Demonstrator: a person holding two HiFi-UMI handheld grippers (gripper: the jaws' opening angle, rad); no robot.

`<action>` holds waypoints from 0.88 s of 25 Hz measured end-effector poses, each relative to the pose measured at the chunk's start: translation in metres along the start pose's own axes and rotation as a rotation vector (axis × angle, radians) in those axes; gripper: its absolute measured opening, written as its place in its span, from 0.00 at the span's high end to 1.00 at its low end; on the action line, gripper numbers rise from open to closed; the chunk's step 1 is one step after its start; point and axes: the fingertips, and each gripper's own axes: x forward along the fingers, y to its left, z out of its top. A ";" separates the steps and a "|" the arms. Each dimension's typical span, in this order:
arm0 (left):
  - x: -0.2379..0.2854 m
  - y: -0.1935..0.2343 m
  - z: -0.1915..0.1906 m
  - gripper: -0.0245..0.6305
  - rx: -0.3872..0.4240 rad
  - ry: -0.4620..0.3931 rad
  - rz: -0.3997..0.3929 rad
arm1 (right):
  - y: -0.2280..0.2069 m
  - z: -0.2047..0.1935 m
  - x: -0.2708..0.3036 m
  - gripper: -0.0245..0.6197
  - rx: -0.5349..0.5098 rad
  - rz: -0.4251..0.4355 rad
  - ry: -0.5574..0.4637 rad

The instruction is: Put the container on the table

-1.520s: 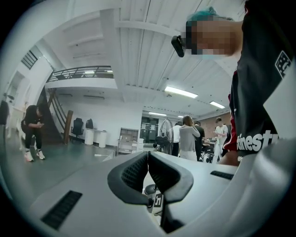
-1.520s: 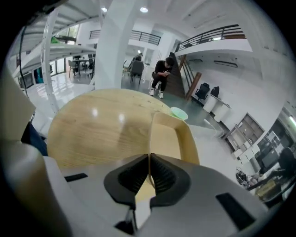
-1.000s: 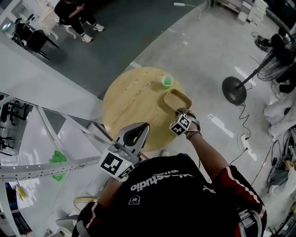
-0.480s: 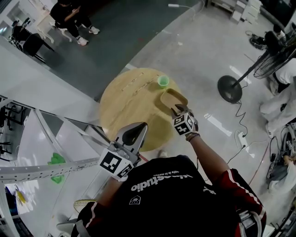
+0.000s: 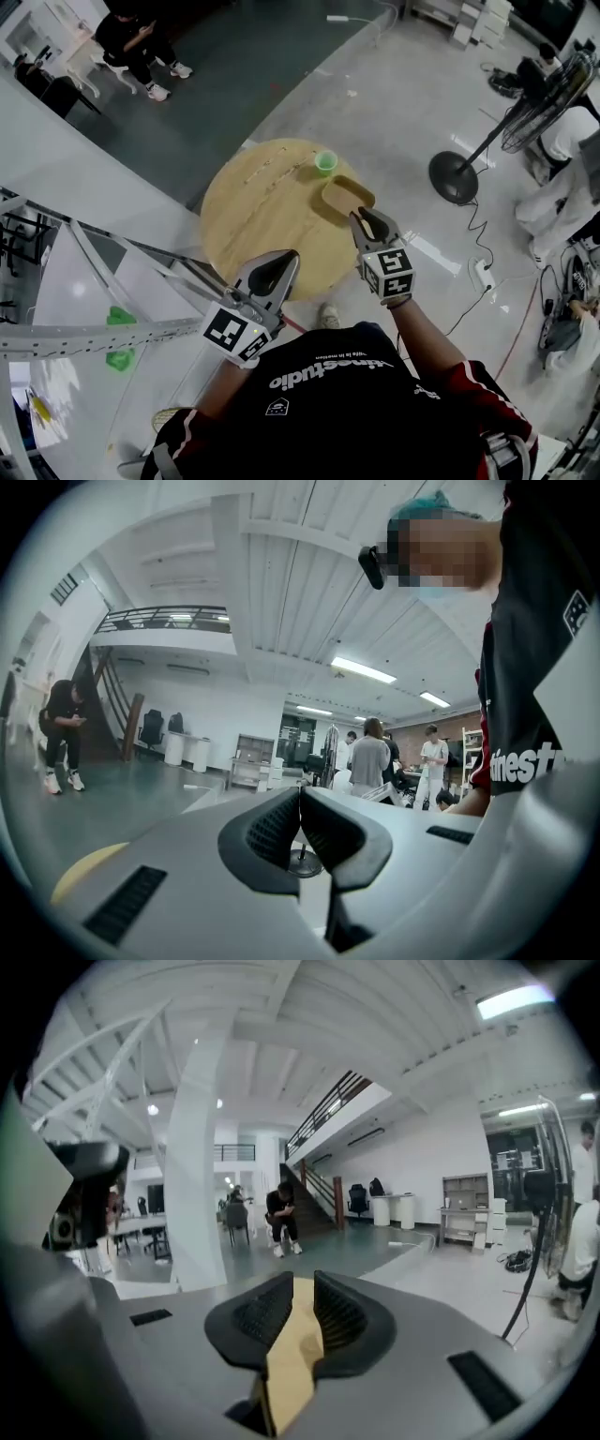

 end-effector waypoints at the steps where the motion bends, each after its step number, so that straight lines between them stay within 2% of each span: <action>1: -0.007 -0.001 0.001 0.93 -0.004 -0.005 0.000 | 0.008 0.010 -0.011 0.83 0.029 0.003 -0.040; 4: -0.028 -0.005 0.006 0.93 -0.008 -0.018 0.003 | 0.035 0.040 -0.048 0.84 0.075 0.011 -0.143; 7: -0.048 -0.013 0.013 0.93 -0.005 -0.038 0.003 | 0.063 0.065 -0.088 0.87 0.072 0.016 -0.208; 13: -0.091 -0.039 0.013 0.93 0.009 -0.074 -0.011 | 0.131 0.085 -0.157 0.94 0.069 0.076 -0.295; 18: -0.140 -0.049 0.029 0.93 0.020 -0.101 -0.005 | 0.186 0.104 -0.195 0.94 0.046 0.089 -0.333; 22: -0.172 -0.062 0.035 0.93 0.036 -0.122 0.011 | 0.211 0.104 -0.220 0.94 0.032 0.079 -0.338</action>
